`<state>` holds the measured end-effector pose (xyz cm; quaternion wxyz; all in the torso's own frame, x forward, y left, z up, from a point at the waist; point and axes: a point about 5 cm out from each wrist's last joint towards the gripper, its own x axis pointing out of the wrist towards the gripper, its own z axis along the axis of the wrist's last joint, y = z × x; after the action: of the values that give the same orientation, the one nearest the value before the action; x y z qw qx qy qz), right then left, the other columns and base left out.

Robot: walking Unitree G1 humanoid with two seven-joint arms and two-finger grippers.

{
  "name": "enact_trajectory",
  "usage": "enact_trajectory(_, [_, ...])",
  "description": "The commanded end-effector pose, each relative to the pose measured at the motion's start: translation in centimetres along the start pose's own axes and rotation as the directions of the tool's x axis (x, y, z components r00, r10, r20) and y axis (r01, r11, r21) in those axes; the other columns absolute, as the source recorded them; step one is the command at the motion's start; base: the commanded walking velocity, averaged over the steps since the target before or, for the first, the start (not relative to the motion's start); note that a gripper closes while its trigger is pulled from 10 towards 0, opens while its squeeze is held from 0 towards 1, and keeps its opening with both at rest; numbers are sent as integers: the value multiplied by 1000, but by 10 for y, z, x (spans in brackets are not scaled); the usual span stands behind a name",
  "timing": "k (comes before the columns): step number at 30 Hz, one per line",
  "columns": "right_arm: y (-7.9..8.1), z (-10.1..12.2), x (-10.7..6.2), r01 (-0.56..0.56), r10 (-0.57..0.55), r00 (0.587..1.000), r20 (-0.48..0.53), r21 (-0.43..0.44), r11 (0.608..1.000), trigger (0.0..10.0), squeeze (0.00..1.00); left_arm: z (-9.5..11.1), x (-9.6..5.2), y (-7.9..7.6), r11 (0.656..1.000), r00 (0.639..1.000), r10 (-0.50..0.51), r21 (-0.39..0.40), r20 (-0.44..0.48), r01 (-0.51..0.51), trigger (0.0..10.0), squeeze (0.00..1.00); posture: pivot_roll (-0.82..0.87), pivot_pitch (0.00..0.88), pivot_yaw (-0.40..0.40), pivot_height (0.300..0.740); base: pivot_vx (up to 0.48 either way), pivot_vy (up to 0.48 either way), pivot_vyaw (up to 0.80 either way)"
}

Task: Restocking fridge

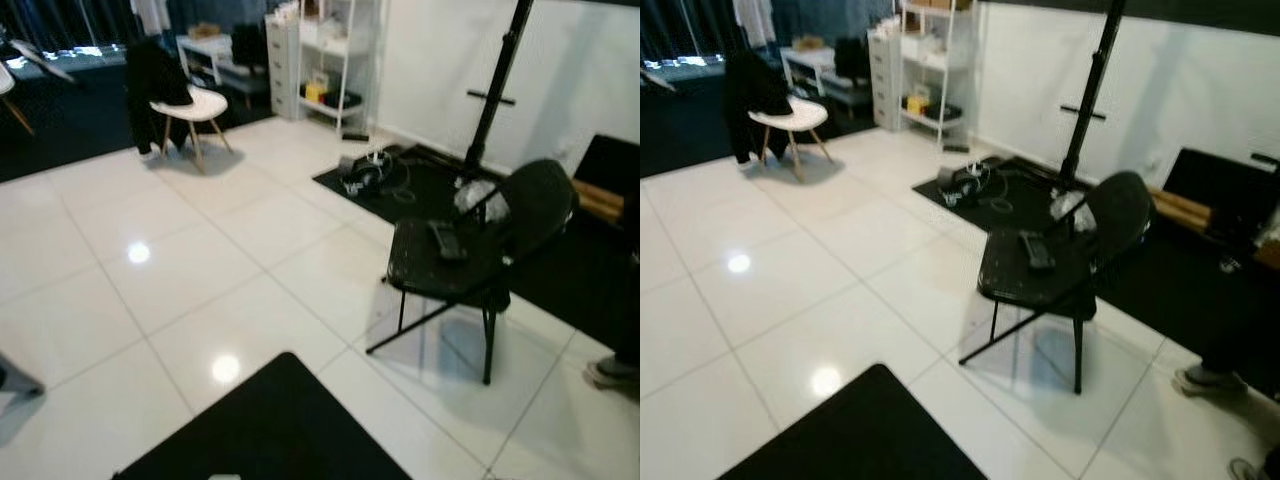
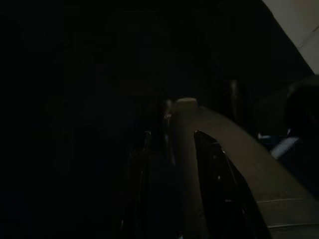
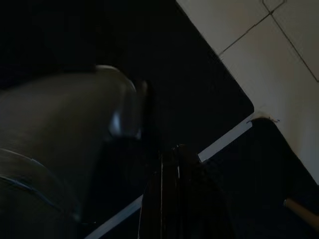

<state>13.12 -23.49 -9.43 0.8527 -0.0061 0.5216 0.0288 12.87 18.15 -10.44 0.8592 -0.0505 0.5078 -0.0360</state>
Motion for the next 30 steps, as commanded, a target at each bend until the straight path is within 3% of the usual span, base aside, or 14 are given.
enact_trajectory(1, [-3,1,-1,15,-15,1000,2,7,1000,10000,0,-7,-1,-1,1000,1000,-4,0,-25,4,10000,0,-76,11,-1,740,307,0,0])
enact_trajectory(30, [-2,2,0,22,-22,1000,-7,2,1000,10000,0,-7,-1,0,1000,999,20,5,-31,-20,10000,0,-78,15,3,740,270,0,0])
